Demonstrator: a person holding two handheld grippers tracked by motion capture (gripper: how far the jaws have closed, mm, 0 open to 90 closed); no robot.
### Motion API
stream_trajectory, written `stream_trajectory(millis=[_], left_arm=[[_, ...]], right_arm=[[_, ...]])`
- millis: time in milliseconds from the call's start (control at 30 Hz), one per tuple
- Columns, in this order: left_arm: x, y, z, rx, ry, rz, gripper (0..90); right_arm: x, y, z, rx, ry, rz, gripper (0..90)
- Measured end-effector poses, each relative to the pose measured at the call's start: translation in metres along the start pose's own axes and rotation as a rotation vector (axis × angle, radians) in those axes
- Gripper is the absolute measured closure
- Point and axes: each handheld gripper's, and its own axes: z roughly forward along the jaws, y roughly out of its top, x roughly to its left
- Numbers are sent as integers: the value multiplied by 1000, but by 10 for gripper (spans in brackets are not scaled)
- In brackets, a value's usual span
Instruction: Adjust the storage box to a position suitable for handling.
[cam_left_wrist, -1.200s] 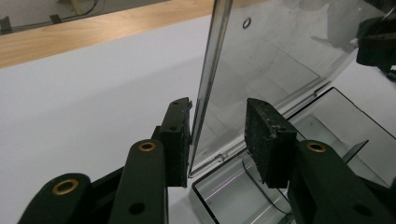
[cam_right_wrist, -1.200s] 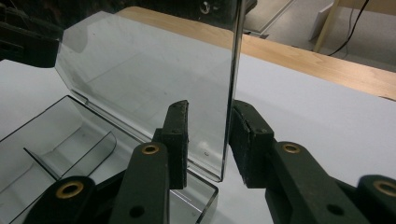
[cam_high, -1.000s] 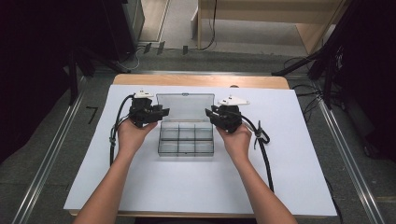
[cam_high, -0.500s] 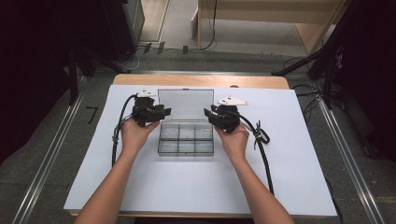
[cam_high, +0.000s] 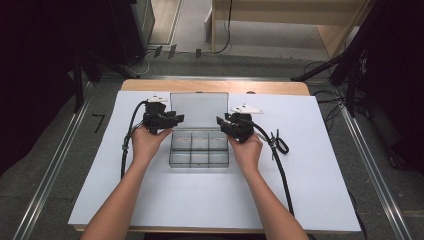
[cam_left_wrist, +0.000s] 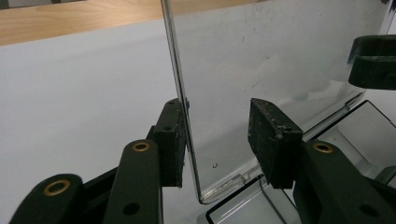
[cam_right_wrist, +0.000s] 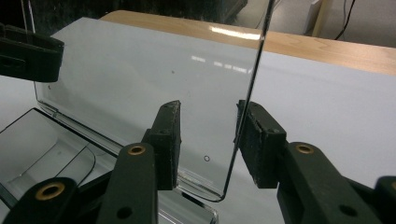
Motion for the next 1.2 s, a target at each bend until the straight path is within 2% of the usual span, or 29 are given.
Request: stream_trajectory(millis=[300, 533, 600, 933, 1033, 1200], left_arm=[[0, 0, 6, 3, 17, -37, 568], [-1, 0, 8, 14, 36, -39, 547], [-1, 0, 10, 15, 39, -52, 536], [-3, 2, 15, 54, 64, -66, 493], [-3, 2, 17, 61, 57, -82, 479], [-2, 2, 19, 70, 55, -86, 461]], right_arm=[[-1, -2, 5, 6, 5, 28, 577], [1, -4, 8, 8, -1, 34, 540], [0, -4, 9, 11, 1, 37, 533], [-1, -6, 13, 19, 9, 55, 491], [-1, -7, 14, 17, 12, 63, 483], [-3, -8, 16, 21, 19, 77, 466]])
